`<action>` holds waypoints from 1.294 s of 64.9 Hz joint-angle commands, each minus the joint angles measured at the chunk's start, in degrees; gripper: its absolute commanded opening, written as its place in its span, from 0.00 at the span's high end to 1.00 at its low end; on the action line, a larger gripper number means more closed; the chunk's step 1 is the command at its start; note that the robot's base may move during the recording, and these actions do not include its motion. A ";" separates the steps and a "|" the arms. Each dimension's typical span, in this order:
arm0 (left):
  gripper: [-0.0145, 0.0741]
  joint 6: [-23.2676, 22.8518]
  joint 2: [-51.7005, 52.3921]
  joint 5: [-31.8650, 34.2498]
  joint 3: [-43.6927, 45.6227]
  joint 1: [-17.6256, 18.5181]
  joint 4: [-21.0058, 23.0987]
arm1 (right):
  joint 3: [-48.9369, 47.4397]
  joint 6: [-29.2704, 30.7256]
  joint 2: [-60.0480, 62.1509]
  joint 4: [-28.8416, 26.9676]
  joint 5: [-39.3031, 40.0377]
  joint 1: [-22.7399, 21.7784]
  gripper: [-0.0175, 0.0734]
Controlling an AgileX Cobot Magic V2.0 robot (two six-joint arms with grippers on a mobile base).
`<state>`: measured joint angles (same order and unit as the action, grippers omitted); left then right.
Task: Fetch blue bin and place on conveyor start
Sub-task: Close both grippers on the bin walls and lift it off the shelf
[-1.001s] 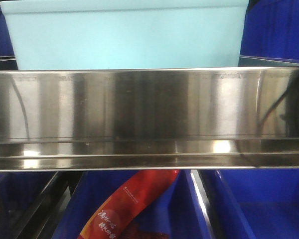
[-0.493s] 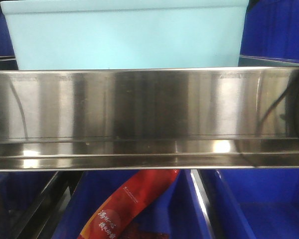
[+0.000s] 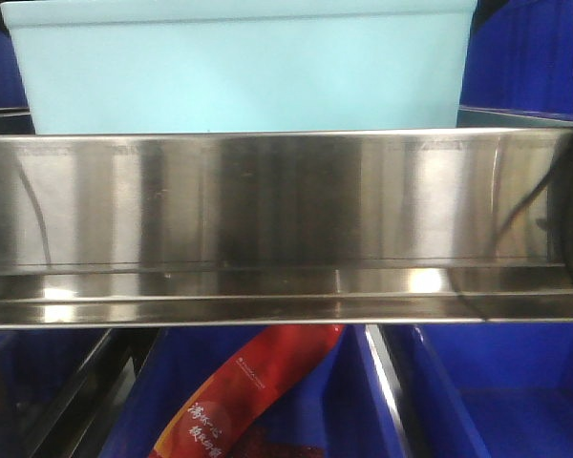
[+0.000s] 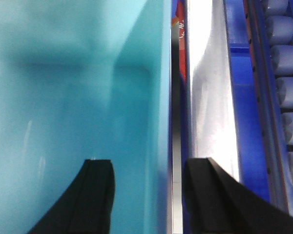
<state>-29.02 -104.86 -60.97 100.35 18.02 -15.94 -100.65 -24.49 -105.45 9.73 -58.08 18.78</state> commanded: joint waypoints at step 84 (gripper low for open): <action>0.96 0.28 -0.05 0.48 0.47 -0.09 -0.42 | -0.54 -0.10 -0.14 1.09 -0.03 -0.25 0.98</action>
<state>-28.54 -104.90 -60.63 100.35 18.02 -15.41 -100.67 -24.74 -105.97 9.69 -58.94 18.78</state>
